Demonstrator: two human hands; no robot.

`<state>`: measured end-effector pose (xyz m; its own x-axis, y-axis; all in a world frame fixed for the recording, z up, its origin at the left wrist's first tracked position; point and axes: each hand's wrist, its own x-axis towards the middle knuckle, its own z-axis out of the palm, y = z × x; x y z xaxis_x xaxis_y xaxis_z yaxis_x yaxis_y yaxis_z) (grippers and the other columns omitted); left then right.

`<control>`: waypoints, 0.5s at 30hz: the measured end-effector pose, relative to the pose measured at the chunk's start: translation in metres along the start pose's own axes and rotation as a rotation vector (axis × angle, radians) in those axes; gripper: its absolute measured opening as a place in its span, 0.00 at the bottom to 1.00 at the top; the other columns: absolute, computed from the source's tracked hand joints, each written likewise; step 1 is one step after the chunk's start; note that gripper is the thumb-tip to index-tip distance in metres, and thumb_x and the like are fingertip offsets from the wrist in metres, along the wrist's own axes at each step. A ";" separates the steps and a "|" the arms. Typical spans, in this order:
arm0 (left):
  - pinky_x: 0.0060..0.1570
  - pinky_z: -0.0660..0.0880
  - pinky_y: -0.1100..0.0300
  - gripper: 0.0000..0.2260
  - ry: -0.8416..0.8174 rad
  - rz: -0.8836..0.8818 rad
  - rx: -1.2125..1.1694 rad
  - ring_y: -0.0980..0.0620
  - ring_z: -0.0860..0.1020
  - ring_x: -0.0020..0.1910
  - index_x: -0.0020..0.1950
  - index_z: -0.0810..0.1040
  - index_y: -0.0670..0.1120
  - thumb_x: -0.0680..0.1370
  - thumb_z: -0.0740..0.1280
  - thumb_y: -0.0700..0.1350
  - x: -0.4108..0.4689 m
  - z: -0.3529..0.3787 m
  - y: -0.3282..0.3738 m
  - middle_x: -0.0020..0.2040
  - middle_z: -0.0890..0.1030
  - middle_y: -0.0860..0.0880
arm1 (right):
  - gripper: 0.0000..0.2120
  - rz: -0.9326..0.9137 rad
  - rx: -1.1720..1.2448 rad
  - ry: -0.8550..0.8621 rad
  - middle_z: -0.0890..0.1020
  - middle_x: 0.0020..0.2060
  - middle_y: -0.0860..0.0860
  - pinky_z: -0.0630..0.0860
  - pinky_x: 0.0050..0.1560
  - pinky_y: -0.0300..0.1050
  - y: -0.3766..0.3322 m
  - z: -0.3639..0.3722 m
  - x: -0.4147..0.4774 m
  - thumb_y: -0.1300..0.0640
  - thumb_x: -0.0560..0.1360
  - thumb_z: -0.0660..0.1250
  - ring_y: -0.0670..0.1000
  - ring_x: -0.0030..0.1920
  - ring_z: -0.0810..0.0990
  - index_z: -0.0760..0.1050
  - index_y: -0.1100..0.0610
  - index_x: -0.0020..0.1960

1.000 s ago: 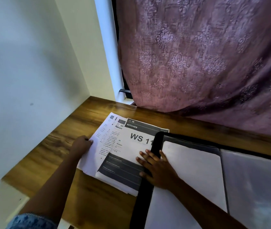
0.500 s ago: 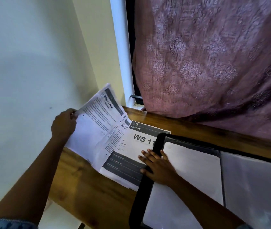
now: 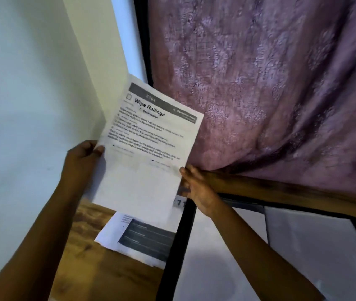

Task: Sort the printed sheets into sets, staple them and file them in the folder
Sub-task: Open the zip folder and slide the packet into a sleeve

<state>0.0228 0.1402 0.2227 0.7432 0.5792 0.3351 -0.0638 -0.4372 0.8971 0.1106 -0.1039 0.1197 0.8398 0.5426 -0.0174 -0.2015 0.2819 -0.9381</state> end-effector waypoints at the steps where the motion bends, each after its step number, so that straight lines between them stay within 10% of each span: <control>1: 0.32 0.69 0.62 0.07 -0.036 -0.051 -0.077 0.51 0.73 0.31 0.42 0.79 0.46 0.79 0.65 0.41 -0.009 0.014 -0.004 0.29 0.78 0.54 | 0.24 -0.015 0.028 0.040 0.78 0.62 0.49 0.76 0.58 0.53 -0.006 -0.008 -0.005 0.49 0.72 0.69 0.51 0.61 0.77 0.70 0.50 0.67; 8: 0.45 0.79 0.59 0.16 -0.571 -0.264 -0.293 0.41 0.81 0.53 0.61 0.78 0.42 0.74 0.70 0.43 -0.072 0.118 -0.009 0.55 0.82 0.41 | 0.20 -0.080 -0.115 0.380 0.77 0.60 0.51 0.79 0.52 0.45 -0.012 -0.111 -0.059 0.71 0.75 0.62 0.43 0.49 0.79 0.71 0.53 0.62; 15: 0.38 0.77 0.56 0.18 -0.662 -0.680 -0.544 0.55 0.83 0.31 0.41 0.83 0.46 0.81 0.57 0.52 -0.160 0.230 0.006 0.48 0.84 0.46 | 0.20 0.020 -0.162 0.464 0.77 0.61 0.56 0.78 0.44 0.34 -0.009 -0.203 -0.121 0.73 0.75 0.62 0.43 0.47 0.80 0.71 0.59 0.63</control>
<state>0.0567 -0.1128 0.1085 0.9348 0.0289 -0.3541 0.3310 0.2911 0.8976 0.1129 -0.3333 0.0603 0.9799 0.1267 -0.1541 -0.1703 0.1286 -0.9770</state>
